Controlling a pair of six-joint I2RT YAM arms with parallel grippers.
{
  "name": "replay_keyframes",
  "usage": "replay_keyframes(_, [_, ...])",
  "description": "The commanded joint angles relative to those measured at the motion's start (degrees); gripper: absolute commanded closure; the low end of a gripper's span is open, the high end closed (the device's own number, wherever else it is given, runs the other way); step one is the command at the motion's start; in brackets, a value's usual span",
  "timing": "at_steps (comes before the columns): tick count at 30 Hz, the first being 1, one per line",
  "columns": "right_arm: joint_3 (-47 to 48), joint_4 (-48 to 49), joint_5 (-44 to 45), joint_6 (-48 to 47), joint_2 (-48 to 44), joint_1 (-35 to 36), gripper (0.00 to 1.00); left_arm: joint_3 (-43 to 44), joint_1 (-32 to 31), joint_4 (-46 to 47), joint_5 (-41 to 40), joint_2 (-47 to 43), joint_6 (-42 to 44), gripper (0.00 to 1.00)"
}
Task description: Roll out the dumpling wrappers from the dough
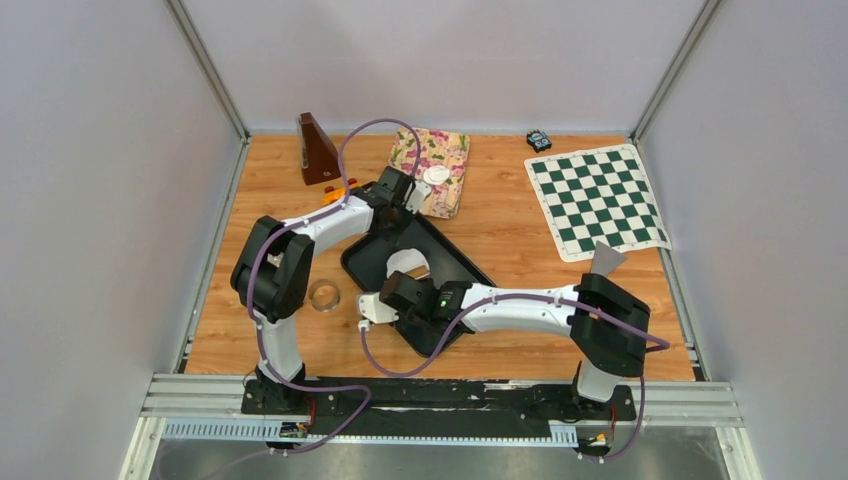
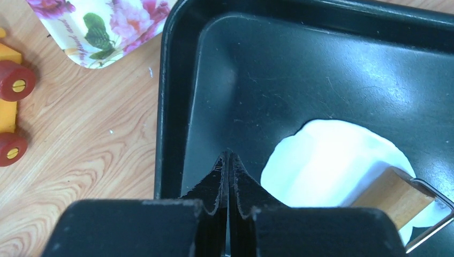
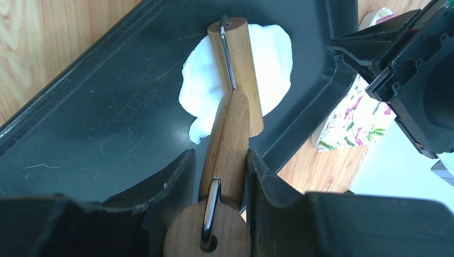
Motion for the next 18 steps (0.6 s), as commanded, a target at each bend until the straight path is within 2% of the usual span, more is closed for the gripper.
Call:
replay_keyframes(1, [-5.0,-13.0,-8.2,5.8,6.0,-2.0,1.0,0.8,0.0,0.2,1.1,-2.8,-0.6,1.0])
replay_keyframes(12, [-8.2,-18.2,-19.0,1.6,-3.7,-2.2,1.0,0.5,0.0,-0.2,0.8,-1.8,-0.4,1.0])
replay_keyframes(18, [-8.6,-21.7,-27.7,-1.5,-10.1,-2.4,1.0,0.8,0.7,0.0,0.8,-3.1,-0.6,1.0])
